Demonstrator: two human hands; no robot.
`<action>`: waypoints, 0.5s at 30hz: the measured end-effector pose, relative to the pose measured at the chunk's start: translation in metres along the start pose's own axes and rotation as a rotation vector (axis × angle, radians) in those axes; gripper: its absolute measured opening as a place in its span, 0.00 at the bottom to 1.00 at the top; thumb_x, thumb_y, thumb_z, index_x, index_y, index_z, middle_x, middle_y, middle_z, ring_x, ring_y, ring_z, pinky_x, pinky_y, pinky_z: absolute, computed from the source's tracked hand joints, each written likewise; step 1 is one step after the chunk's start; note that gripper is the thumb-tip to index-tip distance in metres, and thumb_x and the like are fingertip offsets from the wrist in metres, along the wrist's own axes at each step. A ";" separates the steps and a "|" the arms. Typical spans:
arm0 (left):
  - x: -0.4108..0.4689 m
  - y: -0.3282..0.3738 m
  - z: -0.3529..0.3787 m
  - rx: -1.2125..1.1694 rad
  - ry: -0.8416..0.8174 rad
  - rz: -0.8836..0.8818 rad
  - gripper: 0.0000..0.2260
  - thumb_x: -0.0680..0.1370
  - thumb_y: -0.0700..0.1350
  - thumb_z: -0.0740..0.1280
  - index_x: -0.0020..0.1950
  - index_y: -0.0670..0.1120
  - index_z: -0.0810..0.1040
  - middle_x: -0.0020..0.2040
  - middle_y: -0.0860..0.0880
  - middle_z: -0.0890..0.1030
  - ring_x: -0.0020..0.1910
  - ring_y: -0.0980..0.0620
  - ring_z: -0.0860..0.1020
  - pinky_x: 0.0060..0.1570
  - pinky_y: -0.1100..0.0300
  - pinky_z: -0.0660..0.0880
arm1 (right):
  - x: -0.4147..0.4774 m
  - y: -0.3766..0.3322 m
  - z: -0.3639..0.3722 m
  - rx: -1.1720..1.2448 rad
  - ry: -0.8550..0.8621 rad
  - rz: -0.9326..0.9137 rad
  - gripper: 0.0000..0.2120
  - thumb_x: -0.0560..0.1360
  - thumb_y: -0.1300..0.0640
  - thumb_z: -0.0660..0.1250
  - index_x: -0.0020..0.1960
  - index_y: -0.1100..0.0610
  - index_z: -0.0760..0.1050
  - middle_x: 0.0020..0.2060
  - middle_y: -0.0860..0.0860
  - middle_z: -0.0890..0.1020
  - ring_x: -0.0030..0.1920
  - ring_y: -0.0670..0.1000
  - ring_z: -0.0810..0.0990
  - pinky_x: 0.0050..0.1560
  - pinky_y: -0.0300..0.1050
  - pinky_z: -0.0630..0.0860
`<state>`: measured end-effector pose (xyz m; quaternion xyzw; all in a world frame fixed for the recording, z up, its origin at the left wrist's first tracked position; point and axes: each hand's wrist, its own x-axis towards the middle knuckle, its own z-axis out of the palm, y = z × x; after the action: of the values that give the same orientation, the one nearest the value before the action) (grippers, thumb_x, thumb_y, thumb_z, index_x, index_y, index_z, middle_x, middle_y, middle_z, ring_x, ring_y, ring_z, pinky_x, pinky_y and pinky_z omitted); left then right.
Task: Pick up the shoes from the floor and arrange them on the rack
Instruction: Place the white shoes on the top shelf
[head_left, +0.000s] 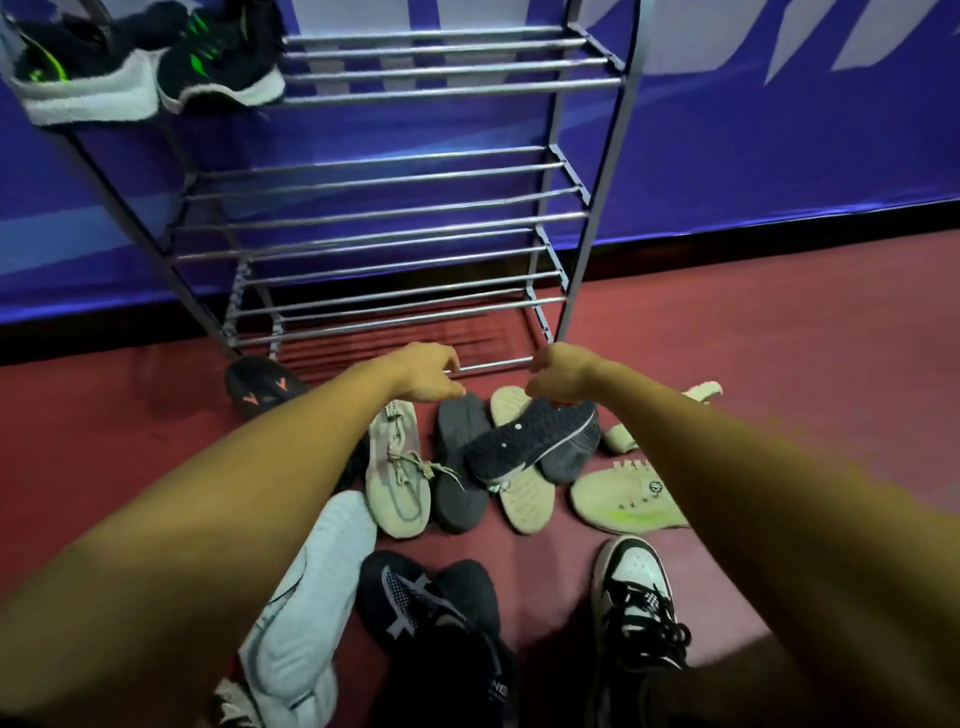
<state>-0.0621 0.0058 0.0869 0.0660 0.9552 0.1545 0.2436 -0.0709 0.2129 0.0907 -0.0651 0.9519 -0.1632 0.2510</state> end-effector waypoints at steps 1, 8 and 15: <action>0.006 0.004 0.011 0.005 -0.015 0.005 0.23 0.78 0.52 0.68 0.71 0.44 0.71 0.69 0.44 0.75 0.65 0.44 0.74 0.63 0.54 0.71 | 0.003 0.005 0.010 -0.026 -0.007 -0.002 0.15 0.76 0.54 0.67 0.58 0.63 0.80 0.51 0.59 0.83 0.52 0.60 0.82 0.51 0.48 0.78; 0.051 0.016 0.096 0.000 -0.186 -0.011 0.23 0.77 0.51 0.69 0.69 0.45 0.71 0.61 0.44 0.78 0.59 0.43 0.76 0.55 0.57 0.72 | 0.033 0.044 0.079 -0.019 -0.171 0.047 0.07 0.77 0.56 0.63 0.50 0.58 0.77 0.48 0.58 0.81 0.46 0.58 0.81 0.36 0.40 0.73; 0.085 0.004 0.146 0.046 -0.202 -0.096 0.41 0.71 0.55 0.73 0.78 0.54 0.55 0.71 0.39 0.63 0.68 0.34 0.67 0.65 0.42 0.70 | 0.053 0.071 0.126 0.152 -0.217 0.125 0.37 0.76 0.58 0.63 0.80 0.50 0.49 0.69 0.61 0.73 0.62 0.61 0.78 0.55 0.46 0.76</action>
<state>-0.0648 0.0656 -0.0715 0.0412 0.9311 0.1131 0.3443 -0.0573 0.2336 -0.0611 -0.0036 0.9062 -0.2110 0.3665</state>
